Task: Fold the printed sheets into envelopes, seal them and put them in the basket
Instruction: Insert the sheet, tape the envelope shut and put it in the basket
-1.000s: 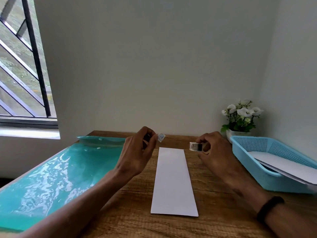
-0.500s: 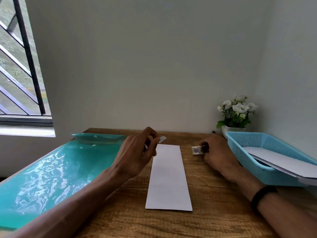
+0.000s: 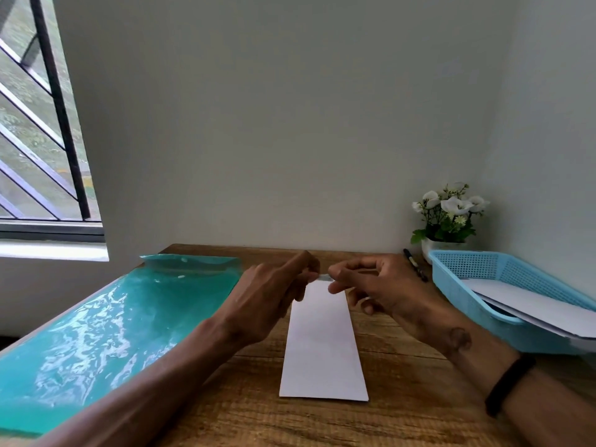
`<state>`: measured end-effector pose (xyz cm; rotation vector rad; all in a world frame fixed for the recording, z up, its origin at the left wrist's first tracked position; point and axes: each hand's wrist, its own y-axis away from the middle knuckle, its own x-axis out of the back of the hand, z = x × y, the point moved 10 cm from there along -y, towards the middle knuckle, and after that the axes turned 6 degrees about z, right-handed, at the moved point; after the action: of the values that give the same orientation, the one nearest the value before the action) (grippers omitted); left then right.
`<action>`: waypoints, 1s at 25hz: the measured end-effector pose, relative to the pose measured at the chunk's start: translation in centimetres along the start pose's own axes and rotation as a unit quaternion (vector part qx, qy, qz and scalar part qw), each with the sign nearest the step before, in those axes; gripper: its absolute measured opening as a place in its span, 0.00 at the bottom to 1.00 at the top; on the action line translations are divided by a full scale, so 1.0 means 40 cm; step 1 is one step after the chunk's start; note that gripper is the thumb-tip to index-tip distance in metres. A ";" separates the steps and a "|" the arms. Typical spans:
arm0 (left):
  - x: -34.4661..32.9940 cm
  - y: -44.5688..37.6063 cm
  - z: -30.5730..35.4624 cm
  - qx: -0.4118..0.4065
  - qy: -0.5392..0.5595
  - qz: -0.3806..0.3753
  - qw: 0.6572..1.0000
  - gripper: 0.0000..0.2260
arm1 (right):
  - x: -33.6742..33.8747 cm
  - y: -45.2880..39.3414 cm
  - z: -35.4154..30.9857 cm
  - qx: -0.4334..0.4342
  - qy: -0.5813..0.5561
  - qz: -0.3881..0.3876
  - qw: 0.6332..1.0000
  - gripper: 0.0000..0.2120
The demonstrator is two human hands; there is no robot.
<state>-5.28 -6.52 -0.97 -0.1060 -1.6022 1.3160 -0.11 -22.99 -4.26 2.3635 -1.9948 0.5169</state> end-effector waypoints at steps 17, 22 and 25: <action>-0.103 0.112 -0.184 0.526 0.392 0.062 0.753 0.24 | -0.020 -0.008 0.097 -0.094 -0.135 0.060 0.985 0.36; -0.080 0.127 -0.153 0.591 0.503 0.106 0.622 0.19 | -0.042 -0.004 0.092 -0.048 -0.034 0.016 0.998 0.51; -0.082 0.132 -0.125 0.609 0.512 0.044 0.605 0.21 | -0.043 -0.001 0.090 -0.031 -0.015 0.022 0.999 0.51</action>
<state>-2.72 -3.03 -7.65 -0.0597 0.4364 1.6694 0.57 -22.09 -8.08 2.3101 -2.0482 0.4180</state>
